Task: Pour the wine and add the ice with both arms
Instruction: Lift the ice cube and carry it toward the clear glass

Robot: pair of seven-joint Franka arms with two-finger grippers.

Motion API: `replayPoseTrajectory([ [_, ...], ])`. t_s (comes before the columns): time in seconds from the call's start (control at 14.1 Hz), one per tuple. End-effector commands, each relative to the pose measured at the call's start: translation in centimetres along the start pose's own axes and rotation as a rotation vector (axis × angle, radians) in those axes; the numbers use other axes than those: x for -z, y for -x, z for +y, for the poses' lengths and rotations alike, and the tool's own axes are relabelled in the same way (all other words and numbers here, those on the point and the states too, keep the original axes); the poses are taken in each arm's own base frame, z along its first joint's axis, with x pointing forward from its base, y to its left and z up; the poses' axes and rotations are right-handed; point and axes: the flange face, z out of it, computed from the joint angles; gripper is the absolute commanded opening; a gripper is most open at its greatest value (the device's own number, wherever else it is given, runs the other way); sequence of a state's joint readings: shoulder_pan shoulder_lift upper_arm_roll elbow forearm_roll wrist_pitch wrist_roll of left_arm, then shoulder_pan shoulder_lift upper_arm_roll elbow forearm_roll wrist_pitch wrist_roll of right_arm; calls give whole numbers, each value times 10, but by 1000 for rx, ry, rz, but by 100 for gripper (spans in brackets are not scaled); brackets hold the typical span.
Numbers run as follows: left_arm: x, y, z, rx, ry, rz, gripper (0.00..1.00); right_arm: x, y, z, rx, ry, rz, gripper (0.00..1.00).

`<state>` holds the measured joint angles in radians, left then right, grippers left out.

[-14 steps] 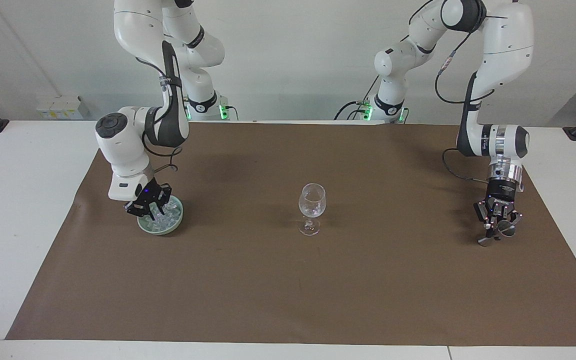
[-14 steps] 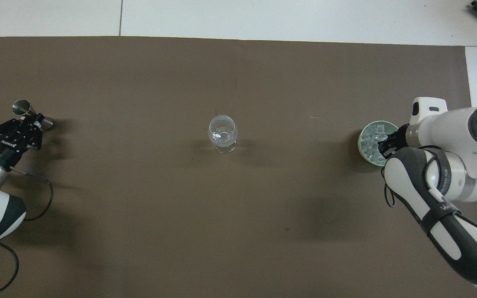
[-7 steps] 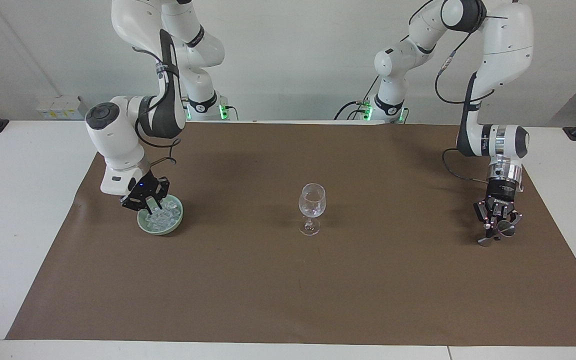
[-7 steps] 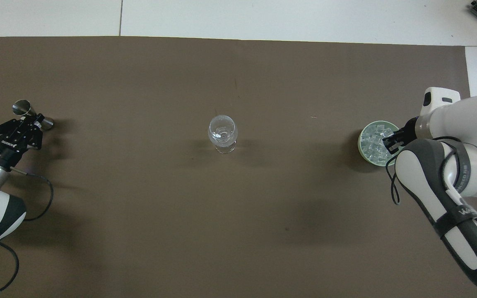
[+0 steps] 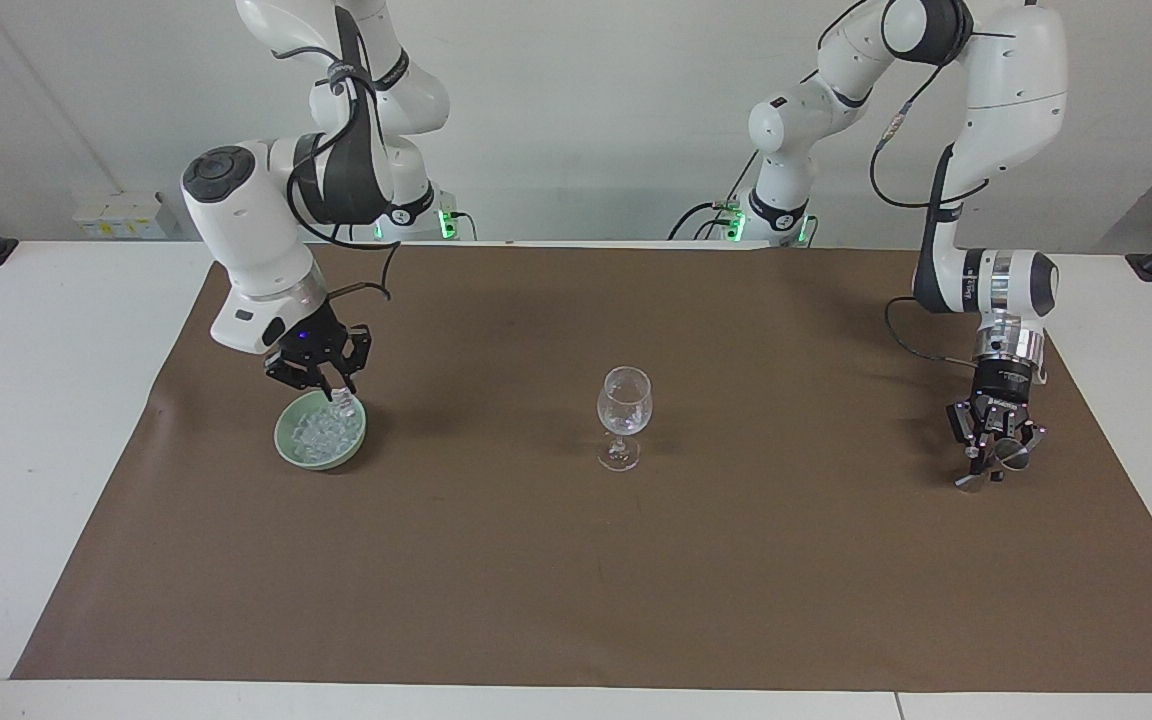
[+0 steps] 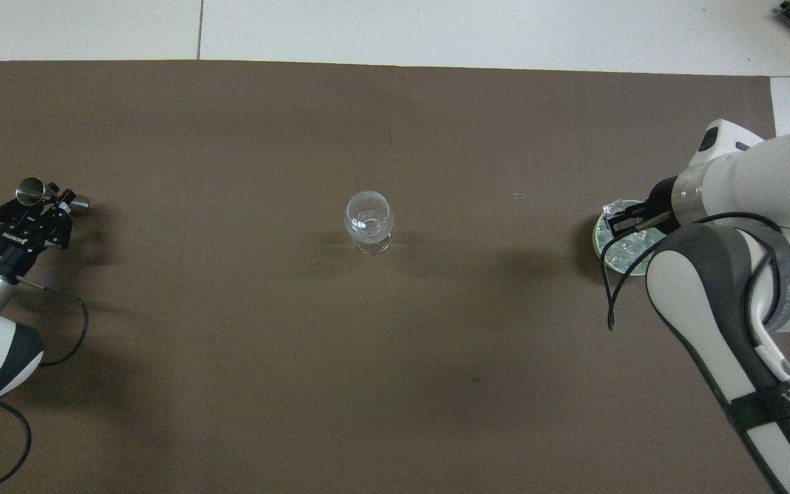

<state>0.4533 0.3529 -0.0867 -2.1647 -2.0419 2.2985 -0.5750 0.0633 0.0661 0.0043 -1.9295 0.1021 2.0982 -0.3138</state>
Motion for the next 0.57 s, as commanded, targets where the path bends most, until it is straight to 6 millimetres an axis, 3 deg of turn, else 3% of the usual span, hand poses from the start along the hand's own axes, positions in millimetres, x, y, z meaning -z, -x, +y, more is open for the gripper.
replayPoseTrajectory([
  [0.0,-3,0,5,19,4,-27,42,14,-11,-32,-88,-38,16,0],
  [0.21,-2,1,5,19,4,-28,50,28,-25,-72,-166,-52,37,0],
  [0.5,-2,1,6,21,3,-34,88,50,-47,-140,-305,-92,81,0],
])
